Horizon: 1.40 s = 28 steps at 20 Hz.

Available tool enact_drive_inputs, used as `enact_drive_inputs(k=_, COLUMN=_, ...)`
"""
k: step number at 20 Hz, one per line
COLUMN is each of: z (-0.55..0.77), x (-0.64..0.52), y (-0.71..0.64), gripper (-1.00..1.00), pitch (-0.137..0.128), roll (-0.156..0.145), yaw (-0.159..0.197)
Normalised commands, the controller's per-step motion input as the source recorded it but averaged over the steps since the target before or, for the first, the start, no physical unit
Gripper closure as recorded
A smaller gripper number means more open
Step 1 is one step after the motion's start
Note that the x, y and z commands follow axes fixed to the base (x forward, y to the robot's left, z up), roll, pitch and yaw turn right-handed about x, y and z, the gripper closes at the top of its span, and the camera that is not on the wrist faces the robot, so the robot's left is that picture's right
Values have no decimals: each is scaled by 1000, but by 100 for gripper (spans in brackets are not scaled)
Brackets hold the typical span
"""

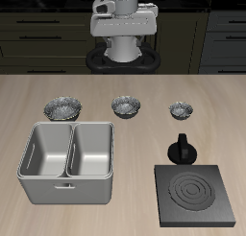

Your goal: Place the medium-sized bowl inside the right compartment of the bowl drainer

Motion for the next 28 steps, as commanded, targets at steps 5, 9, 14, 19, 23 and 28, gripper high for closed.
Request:
enact_drive_inputs(k=5, z=-249, x=-43, y=61, gripper=-100, pitch=10, roll=20, yaw=-4)
enact_drive_inputs(k=9, z=-331, x=-134, y=77, gripper=-100, pitch=-46, roll=3, yaw=14)
enact_drive_inputs(k=14, z=-325, x=-109, y=129, gripper=-100, pitch=-16, roll=23, yaw=2)
enact_drive_inputs(k=19, z=-279, x=45, y=103, gripper=-100, pitch=-10, roll=13, yaw=20)
enact_drive_inputs(k=23, z=-317, x=37, y=16, gripper=-100, pitch=-40, roll=-30, yaw=3)
enact_drive_inputs(k=28, z=-399, x=45, y=57, gripper=-100, pitch=51, roll=15, yaw=-43)
